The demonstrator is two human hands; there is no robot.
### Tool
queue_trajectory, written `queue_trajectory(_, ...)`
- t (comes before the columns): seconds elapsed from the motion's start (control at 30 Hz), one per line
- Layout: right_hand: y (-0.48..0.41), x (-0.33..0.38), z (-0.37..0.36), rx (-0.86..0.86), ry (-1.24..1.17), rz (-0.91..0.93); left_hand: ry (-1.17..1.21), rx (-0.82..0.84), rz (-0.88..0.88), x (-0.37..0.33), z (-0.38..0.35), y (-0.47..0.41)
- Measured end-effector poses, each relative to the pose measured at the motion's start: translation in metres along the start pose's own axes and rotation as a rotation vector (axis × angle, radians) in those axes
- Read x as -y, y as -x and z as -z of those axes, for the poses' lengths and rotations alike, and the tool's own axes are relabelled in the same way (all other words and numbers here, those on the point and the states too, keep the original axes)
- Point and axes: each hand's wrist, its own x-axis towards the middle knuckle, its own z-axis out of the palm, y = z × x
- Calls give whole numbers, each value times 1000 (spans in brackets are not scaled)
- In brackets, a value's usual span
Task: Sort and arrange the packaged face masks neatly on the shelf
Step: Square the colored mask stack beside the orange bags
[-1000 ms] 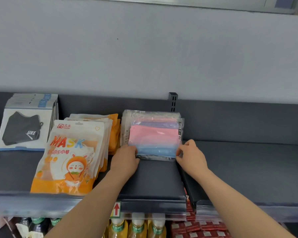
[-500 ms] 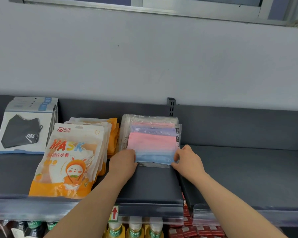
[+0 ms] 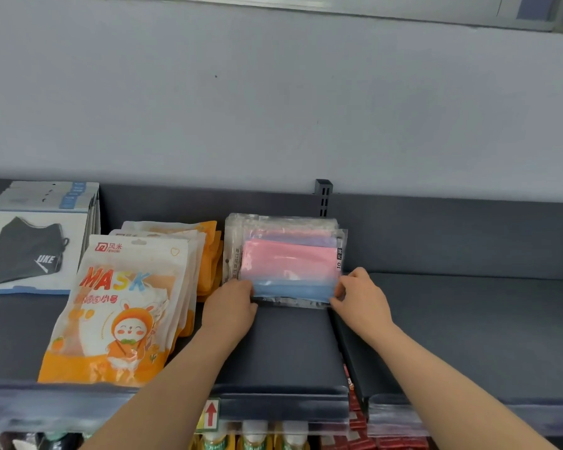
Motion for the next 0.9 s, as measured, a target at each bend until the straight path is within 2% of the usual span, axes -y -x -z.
queue_trajectory(0.17, 7, 4, 2, 1, -25, 4, 57, -20, 7, -4, 4, 6)
queue_trajectory(0.53, 8, 4, 7, 22, -30, -20, 14, -21, 32, -1, 11, 10)
queue_trajectory(0.9, 14, -2, 8, -7, -173, -57, 57, -16, 55, -1, 13, 19)
